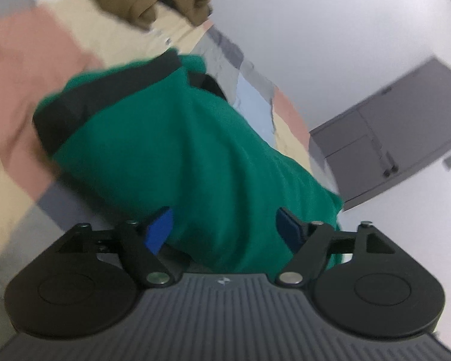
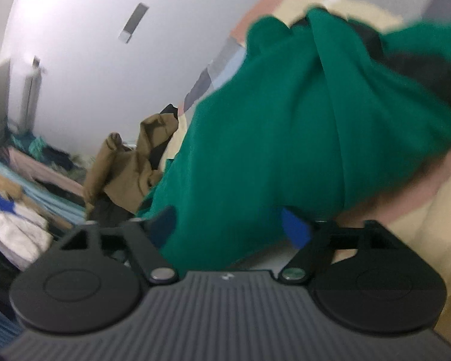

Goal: Fold large clothes

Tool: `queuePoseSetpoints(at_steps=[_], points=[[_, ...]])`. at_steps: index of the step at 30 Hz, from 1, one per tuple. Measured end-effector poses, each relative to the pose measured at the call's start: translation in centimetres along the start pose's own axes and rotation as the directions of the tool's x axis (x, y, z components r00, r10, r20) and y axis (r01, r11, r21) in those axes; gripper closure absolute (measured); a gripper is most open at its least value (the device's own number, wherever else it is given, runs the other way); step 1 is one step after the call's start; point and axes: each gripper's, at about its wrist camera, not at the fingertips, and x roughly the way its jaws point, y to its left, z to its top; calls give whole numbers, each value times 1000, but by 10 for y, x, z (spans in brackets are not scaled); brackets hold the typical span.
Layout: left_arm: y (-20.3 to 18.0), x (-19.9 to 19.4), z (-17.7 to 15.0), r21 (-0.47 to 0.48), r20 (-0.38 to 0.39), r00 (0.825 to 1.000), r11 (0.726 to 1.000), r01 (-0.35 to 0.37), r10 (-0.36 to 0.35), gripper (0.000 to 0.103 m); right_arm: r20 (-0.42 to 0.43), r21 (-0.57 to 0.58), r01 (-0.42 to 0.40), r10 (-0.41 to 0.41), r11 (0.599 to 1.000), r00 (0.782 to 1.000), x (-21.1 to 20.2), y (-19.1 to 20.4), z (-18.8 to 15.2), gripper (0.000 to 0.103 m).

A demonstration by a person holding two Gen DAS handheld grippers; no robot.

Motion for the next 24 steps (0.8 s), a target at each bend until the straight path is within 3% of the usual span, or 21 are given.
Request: queuePoseSetpoints(at_steps=[3,5,9,12,13,16,20,22,24], points=[[21,3,1,-128,-35,999,991,36,-41,17,-24,137,-57,60,989,998,10,-13,-4,12],[37,6,1,-223,-49,997,974,46,-58,16,-40,215,-51,61,975,997,17,-22,-7,12],[74,19,1,-415,-51,993,907,77,-107,15,-55,310,-14,33,951,998,28,-36,-12,12],[93,28,1,-518,-29,988,847,116,-153,17,-2,370,11,-12,929,1000,27,-47,-7,12],[95,29,2,-530,-19,987,839,127,-162,17,32,406,10,-25,914,999,25,-53,-5,12],[92,31,6,-512,26,980,839,181,-195,17,128,456,-25,-38,890,991,19,-63,5,12],[89,42,10,-493,47,980,848,192,-195,18,131,416,-10,-50,909,990,29,-62,9,12],[87,46,7,-468,37,980,863,192,-198,22,126,386,-1,-52,922,991,36,-60,12,12],[82,46,6,-433,33,985,886,165,-168,36,122,369,3,-52,929,991,40,-61,18,14]])
